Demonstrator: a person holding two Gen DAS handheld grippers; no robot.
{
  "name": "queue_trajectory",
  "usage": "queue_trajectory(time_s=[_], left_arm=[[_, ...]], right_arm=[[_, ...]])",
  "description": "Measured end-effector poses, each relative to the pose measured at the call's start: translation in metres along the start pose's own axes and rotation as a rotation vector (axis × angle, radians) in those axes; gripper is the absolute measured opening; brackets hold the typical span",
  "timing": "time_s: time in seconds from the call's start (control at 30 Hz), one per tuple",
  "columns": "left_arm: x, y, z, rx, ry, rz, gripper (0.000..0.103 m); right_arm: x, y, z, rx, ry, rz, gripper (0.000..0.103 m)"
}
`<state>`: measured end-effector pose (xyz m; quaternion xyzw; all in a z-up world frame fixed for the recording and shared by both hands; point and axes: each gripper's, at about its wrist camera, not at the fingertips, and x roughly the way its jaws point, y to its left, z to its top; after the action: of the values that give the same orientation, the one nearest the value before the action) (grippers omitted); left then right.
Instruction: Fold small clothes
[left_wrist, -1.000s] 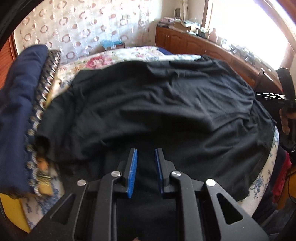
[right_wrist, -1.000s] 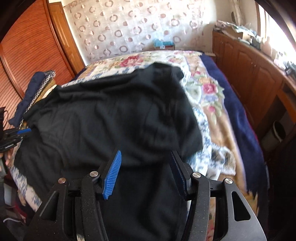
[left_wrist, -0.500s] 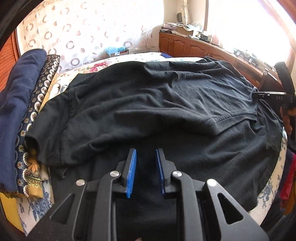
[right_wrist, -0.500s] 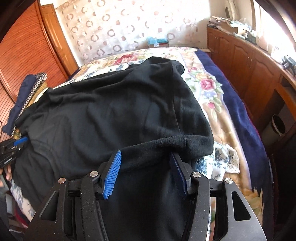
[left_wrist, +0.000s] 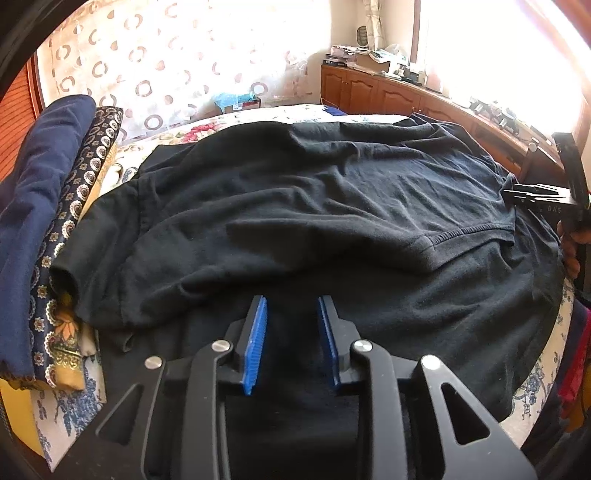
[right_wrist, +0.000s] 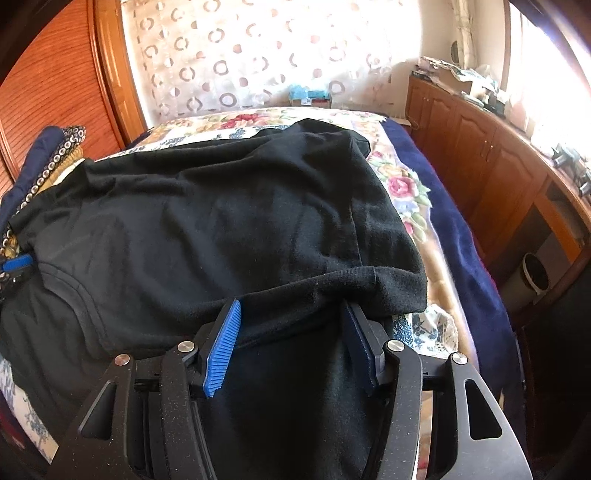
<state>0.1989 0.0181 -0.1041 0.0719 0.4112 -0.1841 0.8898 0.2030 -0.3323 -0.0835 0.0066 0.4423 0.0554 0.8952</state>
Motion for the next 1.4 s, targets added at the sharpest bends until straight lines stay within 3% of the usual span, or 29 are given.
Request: queue_trajectory(time_s=[0.3, 0.7, 0.8, 0.87, 1.03, 1.3, 1.4], left_arm=[[0.002, -0.007, -0.001, 0.038, 0.009, -0.04, 0.049], [0.002, -0.012, 0.001, 0.01, 0.021, 0.007, 0.053], [-0.009, 0.002, -0.001, -0.086, 0.024, -0.015, 0.053], [-0.023, 0.015, -0.003, -0.149, -0.033, -0.046, 0.053], [-0.043, 0.049, -0.005, -0.269, -0.088, -0.002, 0.053], [-0.022, 0.077, -0.009, -0.434, -0.024, 0.004, 0.053], [-0.015, 0.082, -0.005, -0.475, -0.016, -0.031, 0.053]], right_arm=[[0.002, 0.001, 0.001, -0.006, -0.005, -0.006, 0.057], [0.002, 0.003, 0.001, -0.011, -0.003, -0.012, 0.057], [0.003, 0.003, 0.001, -0.013, -0.003, -0.013, 0.057], [0.003, 0.003, 0.001, -0.012, -0.003, -0.013, 0.058], [0.003, 0.003, 0.001, -0.012, -0.004, -0.013, 0.058], [0.003, 0.003, 0.001, -0.013, -0.004, -0.013, 0.058], [0.003, 0.003, 0.001, -0.013, -0.003, -0.013, 0.058]])
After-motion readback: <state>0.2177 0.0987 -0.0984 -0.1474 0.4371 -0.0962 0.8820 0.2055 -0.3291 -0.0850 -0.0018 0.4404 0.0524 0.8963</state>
